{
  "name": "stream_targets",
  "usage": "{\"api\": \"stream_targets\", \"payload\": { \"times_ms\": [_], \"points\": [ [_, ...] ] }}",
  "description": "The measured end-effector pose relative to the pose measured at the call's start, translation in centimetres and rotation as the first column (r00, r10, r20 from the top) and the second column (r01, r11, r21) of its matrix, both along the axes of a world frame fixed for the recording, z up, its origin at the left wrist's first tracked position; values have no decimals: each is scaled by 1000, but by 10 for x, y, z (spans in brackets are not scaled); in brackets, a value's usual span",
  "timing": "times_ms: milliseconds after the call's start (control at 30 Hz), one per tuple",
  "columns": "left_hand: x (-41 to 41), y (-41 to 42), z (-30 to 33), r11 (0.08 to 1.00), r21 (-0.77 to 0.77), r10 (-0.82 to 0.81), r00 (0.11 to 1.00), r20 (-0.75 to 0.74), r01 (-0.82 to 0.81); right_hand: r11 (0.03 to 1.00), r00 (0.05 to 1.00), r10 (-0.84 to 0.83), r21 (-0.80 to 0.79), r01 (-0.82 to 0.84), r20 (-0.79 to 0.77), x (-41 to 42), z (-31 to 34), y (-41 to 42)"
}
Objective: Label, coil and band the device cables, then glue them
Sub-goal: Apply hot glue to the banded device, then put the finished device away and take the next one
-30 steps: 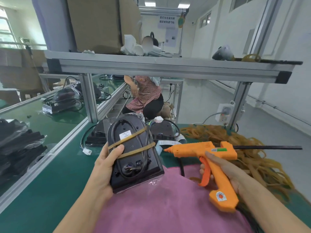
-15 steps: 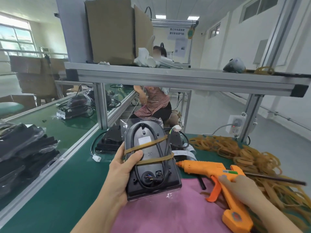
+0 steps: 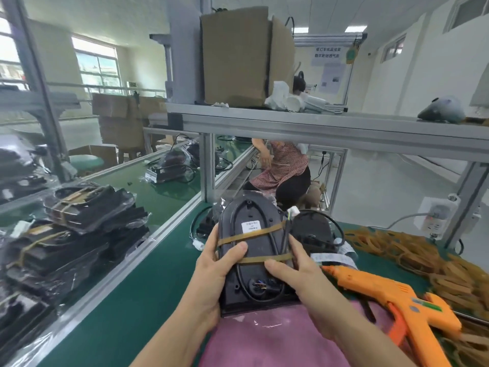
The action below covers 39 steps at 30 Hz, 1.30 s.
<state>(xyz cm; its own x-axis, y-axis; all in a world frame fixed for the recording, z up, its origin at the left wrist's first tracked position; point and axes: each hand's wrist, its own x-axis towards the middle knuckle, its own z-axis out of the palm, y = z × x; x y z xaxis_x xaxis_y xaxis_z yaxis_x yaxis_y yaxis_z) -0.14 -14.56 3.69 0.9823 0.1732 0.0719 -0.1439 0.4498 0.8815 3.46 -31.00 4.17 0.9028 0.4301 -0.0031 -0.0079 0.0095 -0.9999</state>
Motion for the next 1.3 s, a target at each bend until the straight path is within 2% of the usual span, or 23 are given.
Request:
{"api": "stream_targets", "payload": {
  "times_ms": [67,200,300,433,533,700,900,1067,1167,1300],
  "points": [
    [-4,14,0,1000,13,17,1000,-24,-17,998,1000,12,68,-11,-15,5,-5,13],
    [-15,37,-2,995,65,78,995,-62,-74,993,999,49,106,-48,-1,8,-9,41],
    [-22,51,-4,984,137,121,991,-53,-113,995,999,41,87,-41,0,17,-12,61],
    [-33,74,-7,952,92,293,956,-18,-291,984,984,178,19,-178,-8,20,0,103],
    [-47,101,-6,893,24,450,892,-45,-449,956,956,292,-45,-290,30,18,10,144],
    [-71,153,2,752,7,659,752,-21,-659,909,912,399,-173,-379,99,7,31,225],
    [-93,222,11,600,-60,793,603,-89,-798,845,773,515,-371,-385,370,-21,45,311],
    [-110,260,-3,507,-77,846,512,-149,-859,796,689,591,-439,-417,418,-46,28,353],
    [-114,274,-18,448,-26,874,444,-196,-894,767,643,625,-499,-403,443,-51,15,366],
    [-118,282,-36,362,269,926,312,-211,-892,716,587,683,-559,-418,434,-55,1,372]
  ]
}}
